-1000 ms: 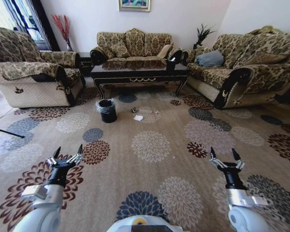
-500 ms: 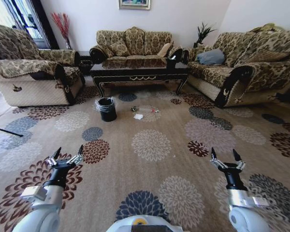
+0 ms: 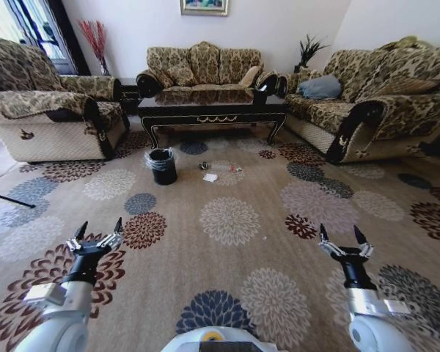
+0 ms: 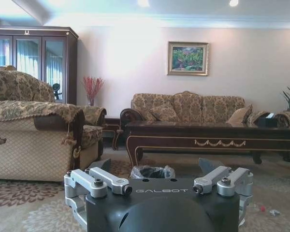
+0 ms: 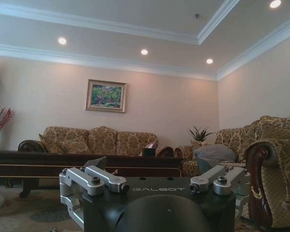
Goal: Move to the front of the table and pick up the trash from the floor, then place it into the trash bin.
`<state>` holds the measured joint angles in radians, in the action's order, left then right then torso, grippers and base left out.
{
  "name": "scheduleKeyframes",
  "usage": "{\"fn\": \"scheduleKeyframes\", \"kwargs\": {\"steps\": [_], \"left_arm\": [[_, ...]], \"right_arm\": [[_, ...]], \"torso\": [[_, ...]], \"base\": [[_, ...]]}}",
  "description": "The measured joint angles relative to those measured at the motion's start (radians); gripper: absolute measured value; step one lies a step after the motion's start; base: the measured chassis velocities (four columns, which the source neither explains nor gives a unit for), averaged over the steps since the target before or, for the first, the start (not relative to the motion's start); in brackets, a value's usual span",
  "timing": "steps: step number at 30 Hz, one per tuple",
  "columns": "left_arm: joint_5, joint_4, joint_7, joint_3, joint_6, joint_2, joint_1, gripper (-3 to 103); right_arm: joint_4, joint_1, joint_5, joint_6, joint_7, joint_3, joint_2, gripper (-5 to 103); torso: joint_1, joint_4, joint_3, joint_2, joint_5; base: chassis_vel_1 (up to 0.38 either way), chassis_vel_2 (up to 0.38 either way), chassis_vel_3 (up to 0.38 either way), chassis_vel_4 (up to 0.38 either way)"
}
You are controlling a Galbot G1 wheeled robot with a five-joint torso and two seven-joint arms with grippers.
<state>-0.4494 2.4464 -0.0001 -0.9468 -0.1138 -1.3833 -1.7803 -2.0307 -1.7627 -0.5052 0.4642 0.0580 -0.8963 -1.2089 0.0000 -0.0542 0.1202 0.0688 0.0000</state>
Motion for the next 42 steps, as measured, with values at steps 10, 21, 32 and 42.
{"fn": "scheduleKeyframes", "kwargs": {"steps": [10, 21, 32, 42], "left_arm": [[-0.001, 0.008, 0.028, -0.018, -0.051, 0.037, 0.01, 100], [0.022, 0.027, 0.045, -0.008, -0.054, 0.043, 0.016, 100], [0.054, 0.051, 0.031, -0.014, -0.06, 0.024, -0.002, 100], [0.07, 0.054, 0.023, -0.015, -0.063, 0.0, -0.02, 100]], "right_arm": [[-0.007, -0.019, -0.009, 0.001, 0.171, -0.011, 0.036, 100], [-0.074, -0.055, -0.019, -0.125, 0.222, -0.027, 0.096, 100], [-0.124, -0.074, 0.015, -0.215, 0.04, -0.019, 0.104, 100], [-0.098, -0.041, 0.009, -0.194, -0.002, 0.014, 0.095, 100]], "torso": [[0.0, -0.0002, 0.002, 0.002, -0.0004], [0.0, 0.0001, 0.004, 0.004, 0.0003], [0.0, 0.0001, 0.004, 0.005, 0.0004], [0.0, 0.0, 0.005, 0.005, 0.0002]], "base": [[-0.196, 0.194, 0.203, -0.2], [-0.328, 0.305, 0.331, -0.304], [-0.358, 0.357, 0.361, -0.368], [-0.358, 0.345, 0.356, -0.342]]}}
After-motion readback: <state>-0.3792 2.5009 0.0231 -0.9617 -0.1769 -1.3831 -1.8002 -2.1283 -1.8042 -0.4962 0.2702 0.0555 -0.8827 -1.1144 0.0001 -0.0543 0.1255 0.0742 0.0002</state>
